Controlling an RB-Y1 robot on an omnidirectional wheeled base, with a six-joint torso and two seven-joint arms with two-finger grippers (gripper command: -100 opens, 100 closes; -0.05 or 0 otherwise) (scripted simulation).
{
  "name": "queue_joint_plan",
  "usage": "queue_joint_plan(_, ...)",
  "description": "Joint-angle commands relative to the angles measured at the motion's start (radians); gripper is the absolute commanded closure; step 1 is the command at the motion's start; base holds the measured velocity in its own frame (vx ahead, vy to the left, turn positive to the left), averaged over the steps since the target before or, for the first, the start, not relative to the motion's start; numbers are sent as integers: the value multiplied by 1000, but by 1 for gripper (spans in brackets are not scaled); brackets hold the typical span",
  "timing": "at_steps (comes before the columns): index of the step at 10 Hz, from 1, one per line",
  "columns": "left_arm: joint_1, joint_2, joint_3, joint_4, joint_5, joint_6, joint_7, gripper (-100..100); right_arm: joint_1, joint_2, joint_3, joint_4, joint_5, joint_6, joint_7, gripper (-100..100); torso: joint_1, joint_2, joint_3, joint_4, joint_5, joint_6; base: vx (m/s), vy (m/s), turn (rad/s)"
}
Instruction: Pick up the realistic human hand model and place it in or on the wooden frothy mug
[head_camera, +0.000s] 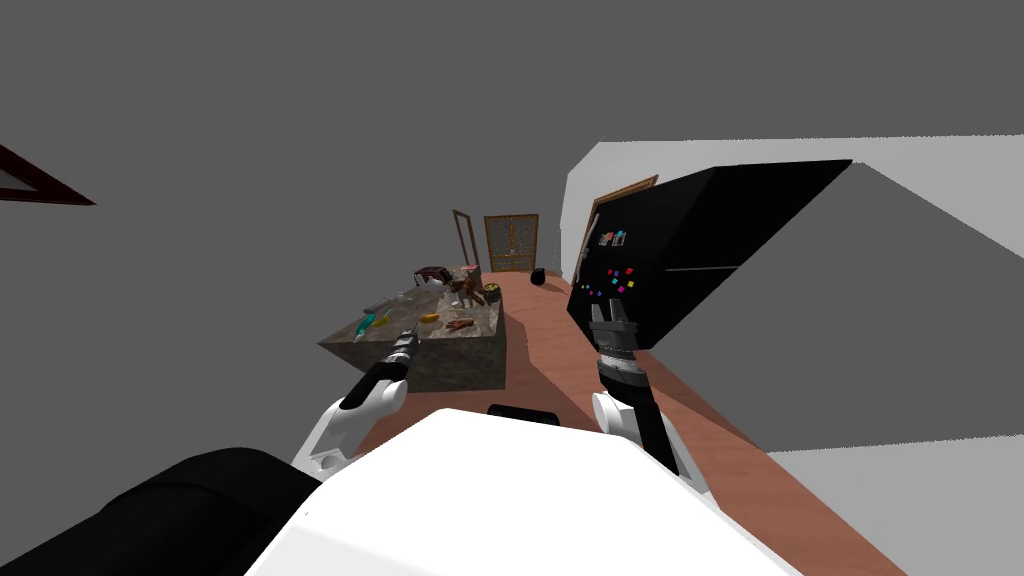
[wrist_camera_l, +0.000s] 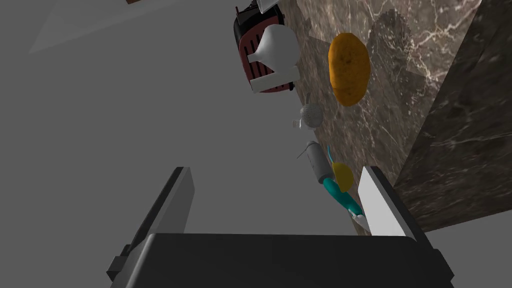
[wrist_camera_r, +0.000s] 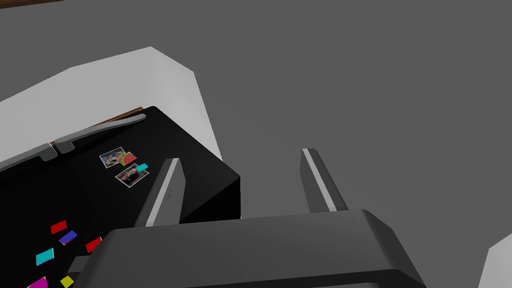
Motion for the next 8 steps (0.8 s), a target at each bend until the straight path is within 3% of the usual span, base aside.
queue_joint_plan(1,2,3,23,9,10,50,12,-100,0,0,0,0,0,0,0,0,0,0,0,0,0,0,51,-57,-72)
queue_joint_plan(8,7,16,82,26,40,212,51,-100,0,0,0,0,0,0,0,0,1,-2,-1,0,0,0,57,-48,-40)
